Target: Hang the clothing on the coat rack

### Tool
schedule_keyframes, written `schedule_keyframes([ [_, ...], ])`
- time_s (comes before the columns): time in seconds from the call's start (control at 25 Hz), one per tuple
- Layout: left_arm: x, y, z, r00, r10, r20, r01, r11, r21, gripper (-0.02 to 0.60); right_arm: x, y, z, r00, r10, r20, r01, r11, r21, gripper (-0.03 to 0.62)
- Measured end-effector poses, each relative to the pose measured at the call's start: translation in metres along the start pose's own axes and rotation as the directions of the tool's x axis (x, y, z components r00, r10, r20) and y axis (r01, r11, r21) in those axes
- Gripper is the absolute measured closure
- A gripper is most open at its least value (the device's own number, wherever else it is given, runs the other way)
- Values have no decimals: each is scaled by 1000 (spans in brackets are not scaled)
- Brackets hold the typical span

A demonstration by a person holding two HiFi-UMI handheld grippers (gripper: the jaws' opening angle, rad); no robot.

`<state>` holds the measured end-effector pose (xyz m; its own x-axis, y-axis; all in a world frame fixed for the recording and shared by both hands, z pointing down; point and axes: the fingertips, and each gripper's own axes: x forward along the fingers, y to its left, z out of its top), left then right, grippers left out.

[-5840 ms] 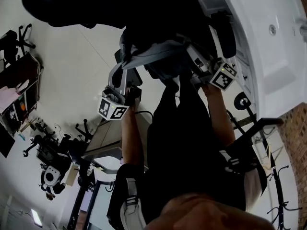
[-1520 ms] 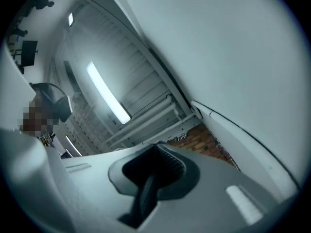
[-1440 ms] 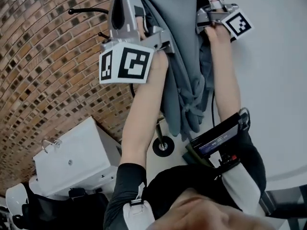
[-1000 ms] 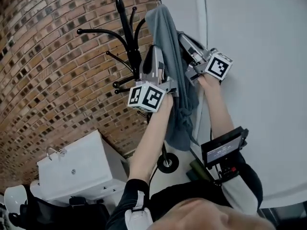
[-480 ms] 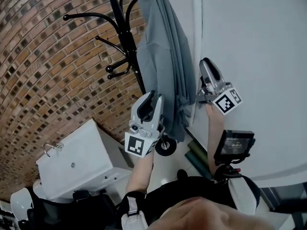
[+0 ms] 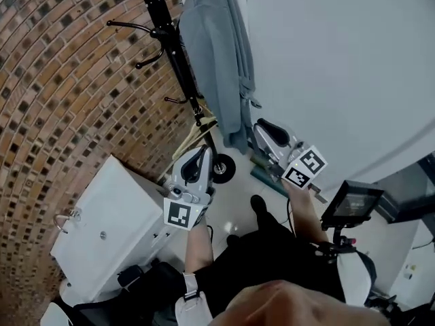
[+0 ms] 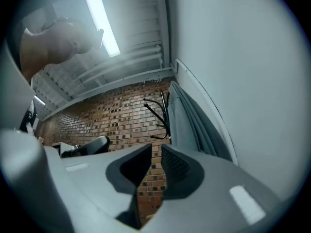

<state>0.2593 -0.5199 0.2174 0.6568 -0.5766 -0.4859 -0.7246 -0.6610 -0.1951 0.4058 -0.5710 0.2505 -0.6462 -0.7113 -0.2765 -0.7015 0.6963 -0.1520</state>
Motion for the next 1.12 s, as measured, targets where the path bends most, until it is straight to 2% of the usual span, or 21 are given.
schedule_keyframes([
  [0.12, -16, -16, 6, 999, -31, 7, 31, 999, -41, 578, -26, 32, -11, 999, 2, -47, -2, 1000, 4, 558],
  [0.28, -40, -45, 23, 996, -92, 5, 92, 995, -29, 578, -54, 78, -15, 996, 61, -67, -62, 998, -13, 591],
  [0.4, -51, -57, 27, 996, -84, -9, 84, 996, -34, 578, -68, 95, -18, 992, 97, -82, -100, 994, -38, 594],
  [0.56, -49, -82, 25, 998, -59, -15, 59, 997, -41, 578, -94, 89, -9, 992, 106, -72, -111, 991, -72, 594],
  [0.8, -13, -140, 18, 997, -48, -56, 47, 999, -27, 578, -134, 56, 22, 988, 143, -53, -148, 984, -94, 594],
  [1.12, -1, -190, 24, 991, 57, -121, -59, 998, -9, 578, -173, 51, 43, 968, 243, -60, -247, 965, -88, 594],
])
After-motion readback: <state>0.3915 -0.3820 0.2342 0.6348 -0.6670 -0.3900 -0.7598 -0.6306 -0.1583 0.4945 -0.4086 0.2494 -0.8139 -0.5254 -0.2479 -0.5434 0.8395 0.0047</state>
